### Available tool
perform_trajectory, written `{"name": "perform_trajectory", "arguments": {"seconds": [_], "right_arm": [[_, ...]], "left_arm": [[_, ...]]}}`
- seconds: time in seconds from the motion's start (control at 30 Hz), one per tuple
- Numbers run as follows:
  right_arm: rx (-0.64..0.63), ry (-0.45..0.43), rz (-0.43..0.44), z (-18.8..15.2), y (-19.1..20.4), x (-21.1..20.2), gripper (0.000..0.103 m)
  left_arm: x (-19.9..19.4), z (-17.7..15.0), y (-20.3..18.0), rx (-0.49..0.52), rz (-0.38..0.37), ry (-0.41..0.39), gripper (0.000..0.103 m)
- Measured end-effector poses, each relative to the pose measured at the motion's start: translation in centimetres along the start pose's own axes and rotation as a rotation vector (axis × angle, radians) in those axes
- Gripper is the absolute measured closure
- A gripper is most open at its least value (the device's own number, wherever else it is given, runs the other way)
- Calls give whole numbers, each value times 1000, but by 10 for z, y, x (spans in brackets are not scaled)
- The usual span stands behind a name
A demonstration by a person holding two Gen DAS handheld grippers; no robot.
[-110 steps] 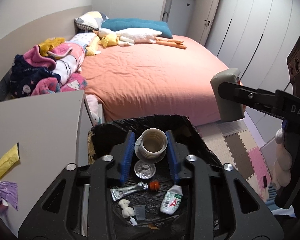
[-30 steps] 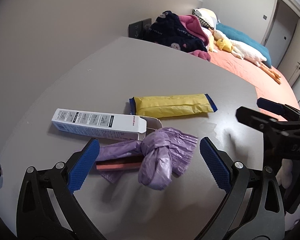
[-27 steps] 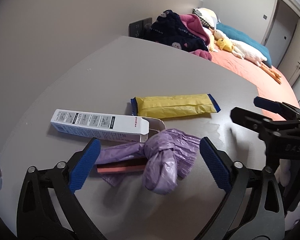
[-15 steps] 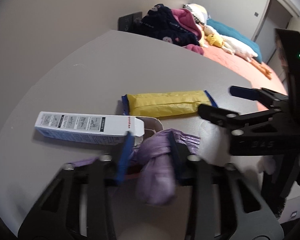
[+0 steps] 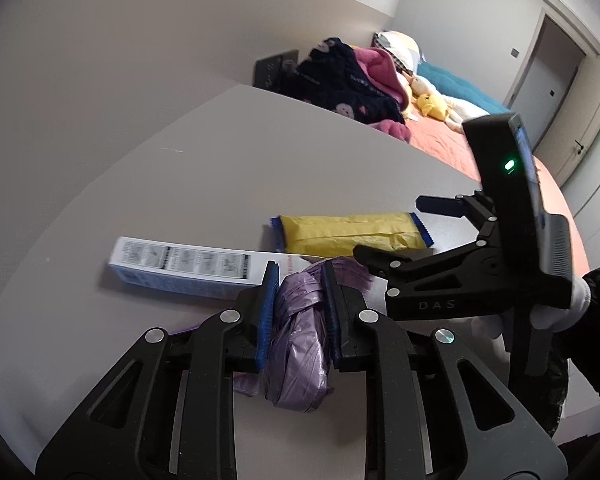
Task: Collect trash
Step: 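Grasp the purple bag with the left tool while the right tool grasps the yellow packet, then lift the purple bag and yellow packet and carry them over the bin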
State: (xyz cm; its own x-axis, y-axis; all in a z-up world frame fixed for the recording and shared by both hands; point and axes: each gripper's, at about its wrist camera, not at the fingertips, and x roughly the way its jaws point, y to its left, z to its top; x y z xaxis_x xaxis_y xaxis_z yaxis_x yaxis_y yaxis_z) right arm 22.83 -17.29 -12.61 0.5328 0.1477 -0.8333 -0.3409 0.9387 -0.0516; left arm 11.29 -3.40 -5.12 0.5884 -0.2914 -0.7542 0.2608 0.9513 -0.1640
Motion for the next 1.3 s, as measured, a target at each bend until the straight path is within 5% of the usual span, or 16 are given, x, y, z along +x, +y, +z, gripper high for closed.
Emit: {"name": "perform_trajectory", "arguments": {"seconds": [0.2,0.37,0.5,1.3], "right_arm": [[-89,-17,6,0,8,5,12],[-102,-26,103,4,8,4,55],[-100,-26,104,3,8,1,72],[146,-130,149,-53,-51,-105,76]], "left_arm": [[-14,-1,14,-48,27,-16,82],[-22,-6,18,-60,42,-19,82],[-24,-6,16,-61,43,-25,82],[-34,0,-53,36,-31,-81,82]]}}
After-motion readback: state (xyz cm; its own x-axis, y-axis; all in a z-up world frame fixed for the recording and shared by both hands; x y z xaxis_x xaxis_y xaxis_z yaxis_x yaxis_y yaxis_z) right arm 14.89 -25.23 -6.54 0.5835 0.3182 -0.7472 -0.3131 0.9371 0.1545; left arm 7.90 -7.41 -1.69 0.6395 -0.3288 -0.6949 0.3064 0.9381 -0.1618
